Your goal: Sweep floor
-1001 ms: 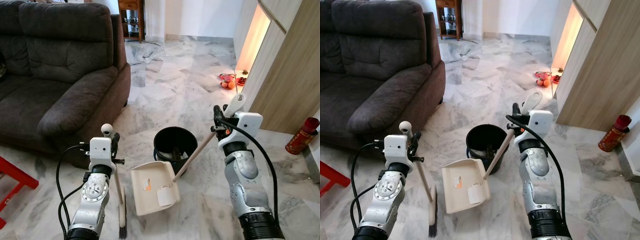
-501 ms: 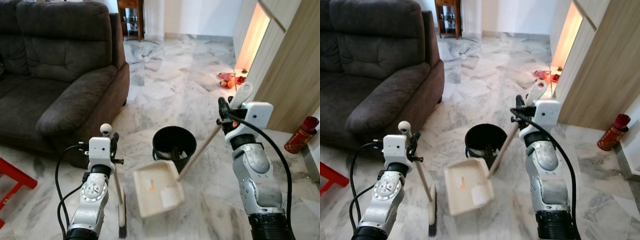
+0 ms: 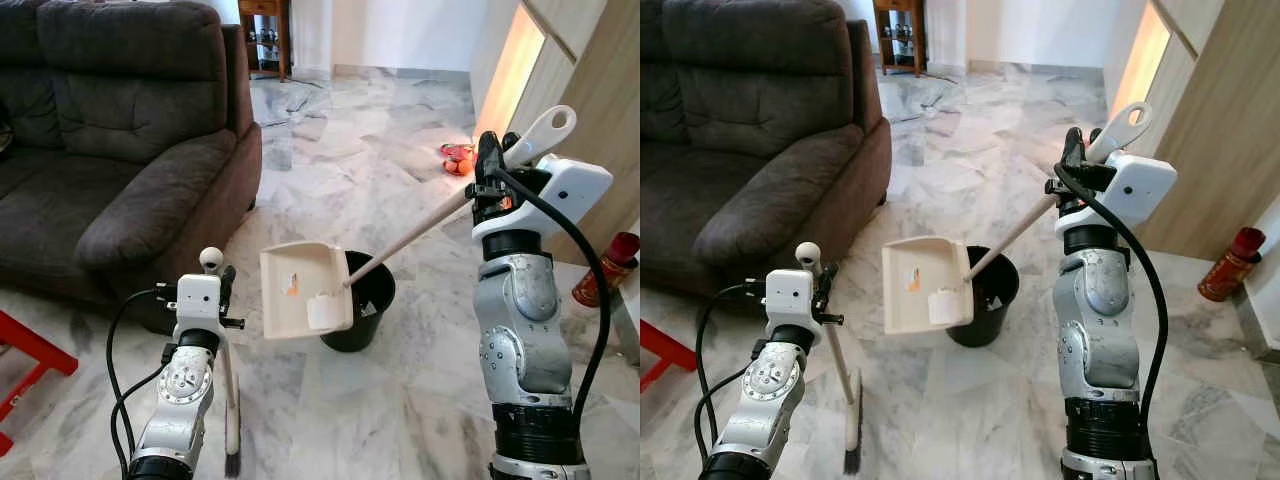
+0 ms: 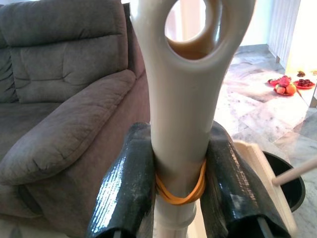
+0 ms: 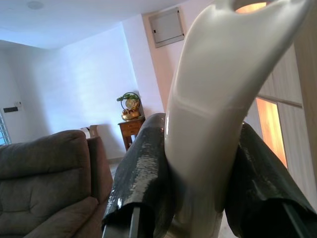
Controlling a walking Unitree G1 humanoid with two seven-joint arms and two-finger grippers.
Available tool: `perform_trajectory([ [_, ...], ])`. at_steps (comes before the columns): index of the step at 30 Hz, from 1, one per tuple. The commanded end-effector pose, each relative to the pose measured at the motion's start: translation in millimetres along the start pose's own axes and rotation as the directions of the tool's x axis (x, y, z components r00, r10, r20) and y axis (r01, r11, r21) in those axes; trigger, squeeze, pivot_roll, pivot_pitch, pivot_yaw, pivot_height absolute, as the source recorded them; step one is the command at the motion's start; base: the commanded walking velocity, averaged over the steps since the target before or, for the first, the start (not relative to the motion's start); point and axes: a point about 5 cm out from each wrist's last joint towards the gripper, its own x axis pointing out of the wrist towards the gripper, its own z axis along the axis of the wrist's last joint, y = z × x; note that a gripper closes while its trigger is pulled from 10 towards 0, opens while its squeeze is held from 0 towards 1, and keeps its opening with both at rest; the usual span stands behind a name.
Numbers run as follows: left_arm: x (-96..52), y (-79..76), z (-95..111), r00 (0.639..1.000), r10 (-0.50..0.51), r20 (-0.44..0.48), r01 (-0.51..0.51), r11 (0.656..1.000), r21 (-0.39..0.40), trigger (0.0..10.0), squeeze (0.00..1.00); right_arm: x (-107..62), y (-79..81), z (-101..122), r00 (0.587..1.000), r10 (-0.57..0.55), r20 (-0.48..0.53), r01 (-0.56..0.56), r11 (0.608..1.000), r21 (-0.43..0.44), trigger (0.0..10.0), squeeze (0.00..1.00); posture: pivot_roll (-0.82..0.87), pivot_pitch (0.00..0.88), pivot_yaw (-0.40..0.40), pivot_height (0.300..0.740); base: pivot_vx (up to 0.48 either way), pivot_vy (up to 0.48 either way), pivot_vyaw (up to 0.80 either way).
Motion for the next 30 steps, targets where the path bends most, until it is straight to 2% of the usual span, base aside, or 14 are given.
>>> perform_trajectory([
  [1,2.1,1.8,9.4,0.998,0.004,0.056,-0.004,1.0,0.013,10.0,0.0,3.8,11.4,17.7,0.995,0.027,0.098,-0.03,0.999,0.031,10.0,0.0,0.14,0.0,0.025,0.74,0.315,0.0,0.0],
  [30,2.4,2.1,10.6,0.998,0.019,0.066,-0.02,1.0,0.016,10.0,0.0,5.1,18.7,15.0,0.995,0.048,0.093,-0.053,0.997,0.05,10.0,0.0,0.14,0.0,0.02,0.74,0.372,0.0,0.0],
])
